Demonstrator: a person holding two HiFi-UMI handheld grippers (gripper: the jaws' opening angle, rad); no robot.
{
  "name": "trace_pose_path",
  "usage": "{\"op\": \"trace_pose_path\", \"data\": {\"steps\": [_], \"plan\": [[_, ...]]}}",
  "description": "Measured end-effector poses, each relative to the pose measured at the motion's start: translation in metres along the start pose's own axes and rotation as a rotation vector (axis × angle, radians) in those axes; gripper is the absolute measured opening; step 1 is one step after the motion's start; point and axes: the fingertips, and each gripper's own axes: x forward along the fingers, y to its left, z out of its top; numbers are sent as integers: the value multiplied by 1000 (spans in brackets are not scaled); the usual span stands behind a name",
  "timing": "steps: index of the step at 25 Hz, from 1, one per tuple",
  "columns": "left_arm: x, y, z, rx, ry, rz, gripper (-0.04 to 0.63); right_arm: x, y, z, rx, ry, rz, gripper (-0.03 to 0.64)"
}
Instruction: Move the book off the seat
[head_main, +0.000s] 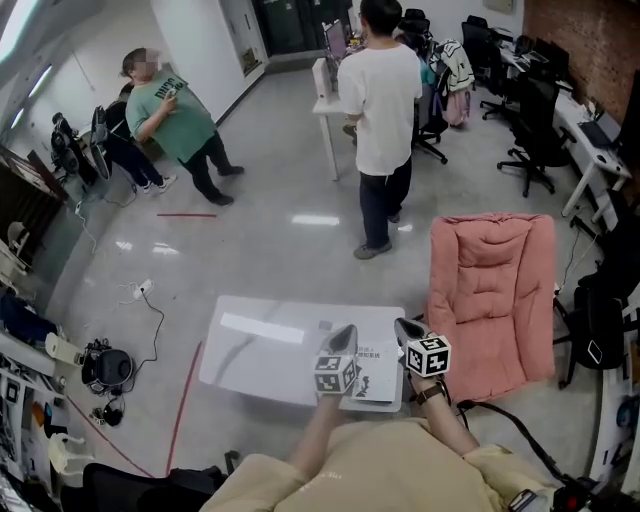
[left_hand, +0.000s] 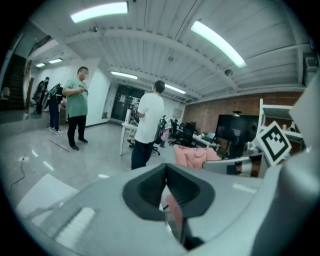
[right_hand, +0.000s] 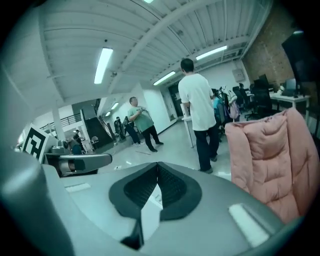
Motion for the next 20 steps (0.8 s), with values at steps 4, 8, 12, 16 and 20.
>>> {"op": "trace_pose_path", "data": {"steps": [4, 8, 12, 16, 20], "plan": [[-11, -13, 60, 89, -122, -6, 2, -21, 19, 62, -60, -142, 12, 5], [-35, -33, 116, 174, -244, -19, 2, -54, 38, 117, -116, -277, 8, 5], [-51, -53, 153, 221, -344, -43, 2, -79, 49, 151, -189, -373, -24, 5], [-56, -60, 162, 249, -353, -46, 1, -86, 56, 161, -189, -410, -24, 5], [-56, -56, 162, 219, -347, -61, 2, -81, 63, 161, -181, -407, -18, 5]]}}
